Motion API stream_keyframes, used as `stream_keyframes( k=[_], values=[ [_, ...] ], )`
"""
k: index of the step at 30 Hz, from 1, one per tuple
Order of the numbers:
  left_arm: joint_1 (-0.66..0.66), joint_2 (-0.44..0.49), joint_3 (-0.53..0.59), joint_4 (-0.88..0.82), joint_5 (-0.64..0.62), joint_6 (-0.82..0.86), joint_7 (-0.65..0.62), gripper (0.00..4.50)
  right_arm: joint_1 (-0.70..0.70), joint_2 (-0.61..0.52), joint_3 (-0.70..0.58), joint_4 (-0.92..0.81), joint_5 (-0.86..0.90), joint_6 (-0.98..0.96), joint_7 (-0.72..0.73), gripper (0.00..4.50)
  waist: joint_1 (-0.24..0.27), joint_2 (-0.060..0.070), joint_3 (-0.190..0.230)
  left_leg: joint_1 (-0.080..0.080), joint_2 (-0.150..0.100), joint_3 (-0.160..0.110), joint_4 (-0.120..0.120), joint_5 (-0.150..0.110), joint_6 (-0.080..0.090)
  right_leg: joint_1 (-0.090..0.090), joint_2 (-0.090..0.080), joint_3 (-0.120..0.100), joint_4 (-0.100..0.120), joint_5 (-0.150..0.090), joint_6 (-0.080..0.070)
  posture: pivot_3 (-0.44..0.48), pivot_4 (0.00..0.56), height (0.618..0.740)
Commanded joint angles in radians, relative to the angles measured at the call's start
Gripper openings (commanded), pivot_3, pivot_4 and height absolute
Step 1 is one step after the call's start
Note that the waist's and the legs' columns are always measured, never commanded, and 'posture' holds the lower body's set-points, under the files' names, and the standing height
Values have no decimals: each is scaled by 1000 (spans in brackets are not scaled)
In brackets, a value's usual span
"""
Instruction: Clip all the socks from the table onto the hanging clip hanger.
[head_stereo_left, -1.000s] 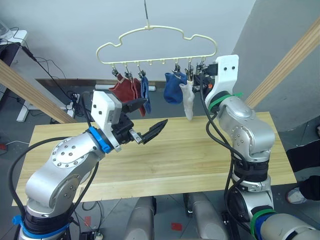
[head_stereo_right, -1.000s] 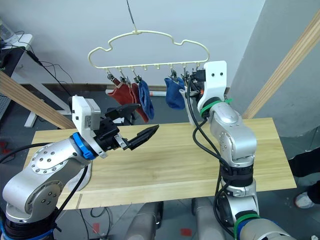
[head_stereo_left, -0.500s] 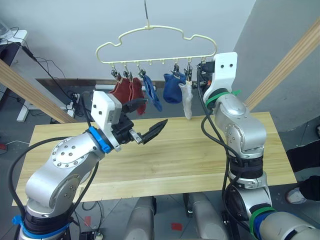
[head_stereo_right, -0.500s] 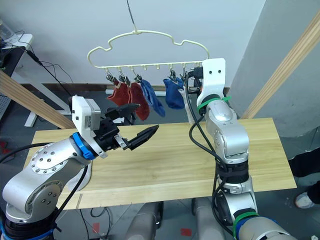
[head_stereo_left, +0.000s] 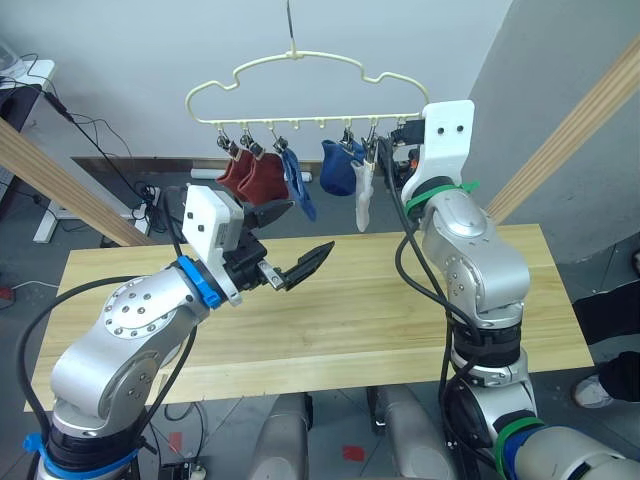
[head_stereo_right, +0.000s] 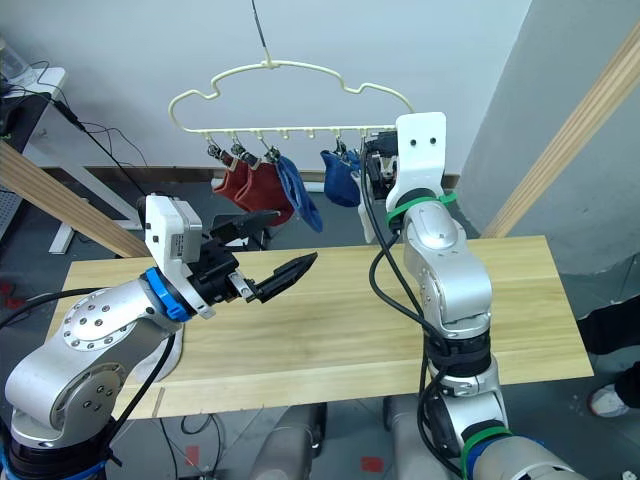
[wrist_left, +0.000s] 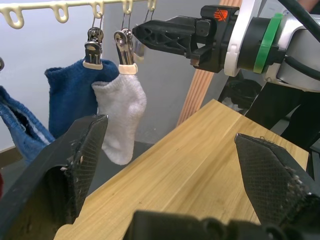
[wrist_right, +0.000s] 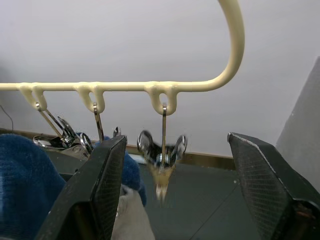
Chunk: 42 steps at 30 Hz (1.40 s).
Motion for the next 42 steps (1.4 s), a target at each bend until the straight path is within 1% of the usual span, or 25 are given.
stream_keyframes(
  k=[1,12,24,25,30,33,36,42],
  values=[
    [-5,7,12,-37,-2,-18,-4,4500,-13,12,15,-38,-39,-8,-36,3365,0,0,0,0,0,0,0,0,0,0,0,0,0,0,0,45,346,740],
    [-2,8,11,-43,-1,-17,-2,4500,-20,36,21,-3,-91,-30,-67,3365,0,0,0,0,0,0,0,0,0,0,0,0,0,0,0,51,347,740],
    [-6,1,14,-51,-3,-27,2,4500,-28,35,16,11,-134,-60,-79,3365,0,0,0,0,0,0,0,0,0,0,0,0,0,0,0,48,352,740],
    [-10,-6,19,-50,-8,-27,8,4500,-28,35,16,13,-136,-62,-78,3365,0,0,0,0,0,0,0,0,0,0,0,0,0,0,0,49,352,740],
    [-124,-96,82,-34,-122,-23,89,4500,-30,38,9,20,-142,-74,-76,3365,1,0,0,0,0,0,1,0,0,0,0,-1,0,0,0,47,354,740],
    [-143,-108,98,-32,-155,-11,111,4500,-31,42,7,22,-141,-79,-74,3365,-1,0,0,0,0,1,1,0,0,0,0,0,0,0,0,47,354,740],
    [-124,-96,104,-35,-159,-11,109,4500,-34,47,2,26,-140,-83,-75,2788,-1,0,0,0,0,1,0,0,-1,0,0,0,0,0,0,48,354,740],
    [-98,-74,94,-39,-138,-33,101,4500,-37,60,0,33,-136,-88,-74,599,1,0,0,0,0,1,1,0,-1,0,0,0,0,0,0,52,355,740]
  ],
)
